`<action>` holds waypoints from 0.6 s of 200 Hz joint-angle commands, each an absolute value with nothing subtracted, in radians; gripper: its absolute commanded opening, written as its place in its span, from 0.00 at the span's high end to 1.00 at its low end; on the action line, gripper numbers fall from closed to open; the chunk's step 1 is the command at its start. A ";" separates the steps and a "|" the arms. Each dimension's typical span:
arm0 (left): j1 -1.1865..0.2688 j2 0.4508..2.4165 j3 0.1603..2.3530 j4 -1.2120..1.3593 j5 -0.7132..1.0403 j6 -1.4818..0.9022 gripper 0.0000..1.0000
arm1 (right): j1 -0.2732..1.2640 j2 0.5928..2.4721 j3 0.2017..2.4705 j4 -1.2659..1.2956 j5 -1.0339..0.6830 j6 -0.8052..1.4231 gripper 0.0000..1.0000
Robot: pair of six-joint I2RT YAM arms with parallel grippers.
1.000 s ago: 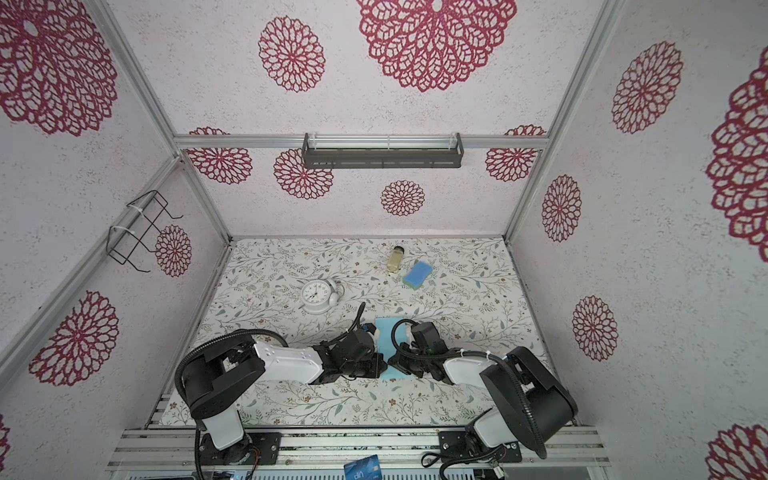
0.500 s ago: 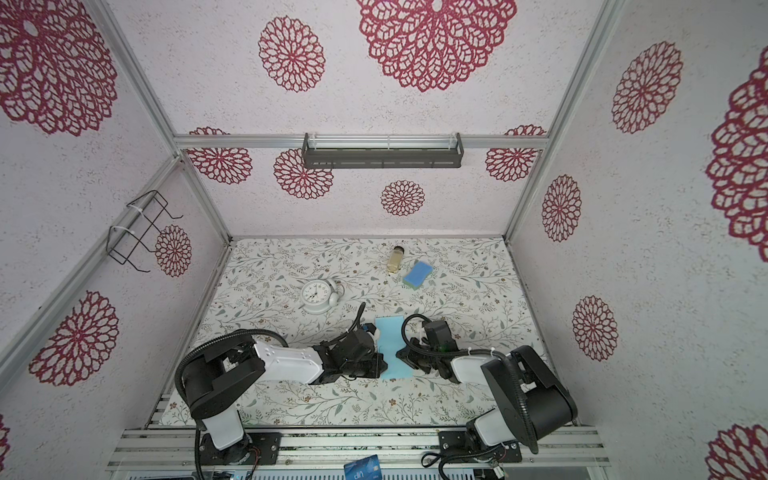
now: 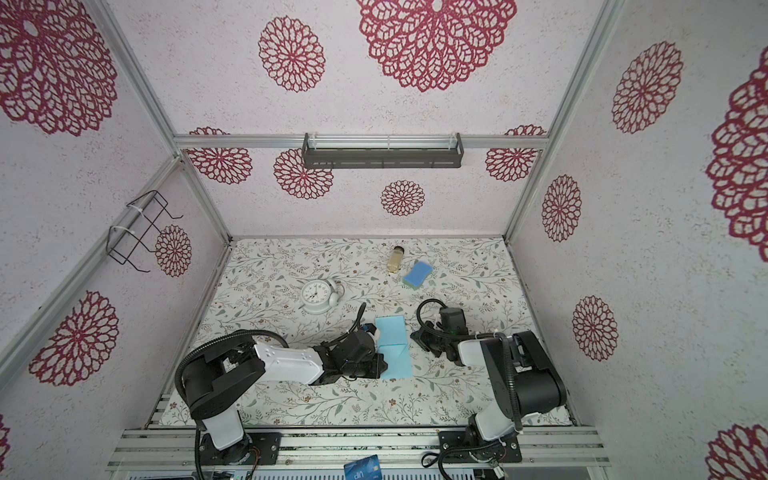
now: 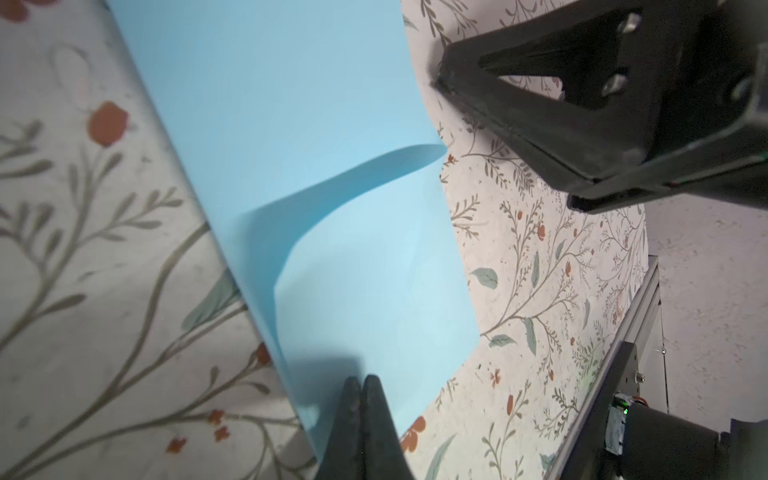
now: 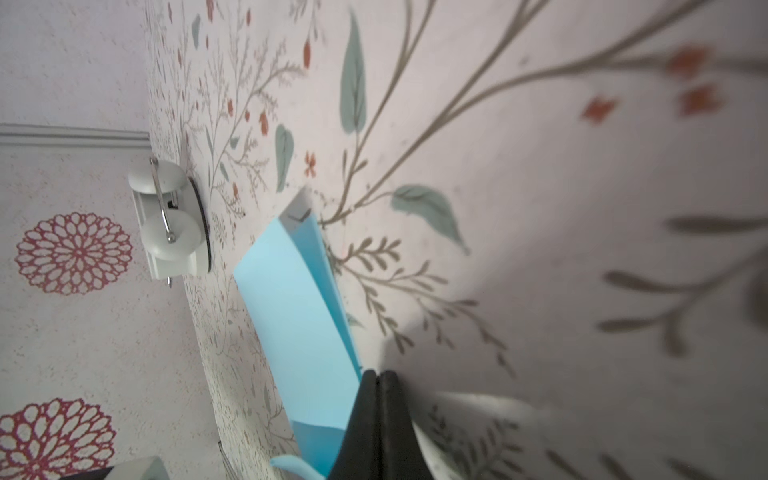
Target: Fold a paper plane with a square sheet of paper (fold left side to right side)
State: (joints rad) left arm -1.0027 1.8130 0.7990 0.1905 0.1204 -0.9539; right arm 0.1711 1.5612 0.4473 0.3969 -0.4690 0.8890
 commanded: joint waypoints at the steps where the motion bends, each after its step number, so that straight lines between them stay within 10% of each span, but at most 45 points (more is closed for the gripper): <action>1: -1.021 1.822 0.774 0.133 0.113 -0.956 1.00 | 0.151 1.507 0.417 0.271 -0.409 0.868 1.00; 120: -1.030 1.853 0.796 0.129 0.120 -0.958 1.00 | 0.420 1.308 0.417 0.199 -0.437 0.909 1.00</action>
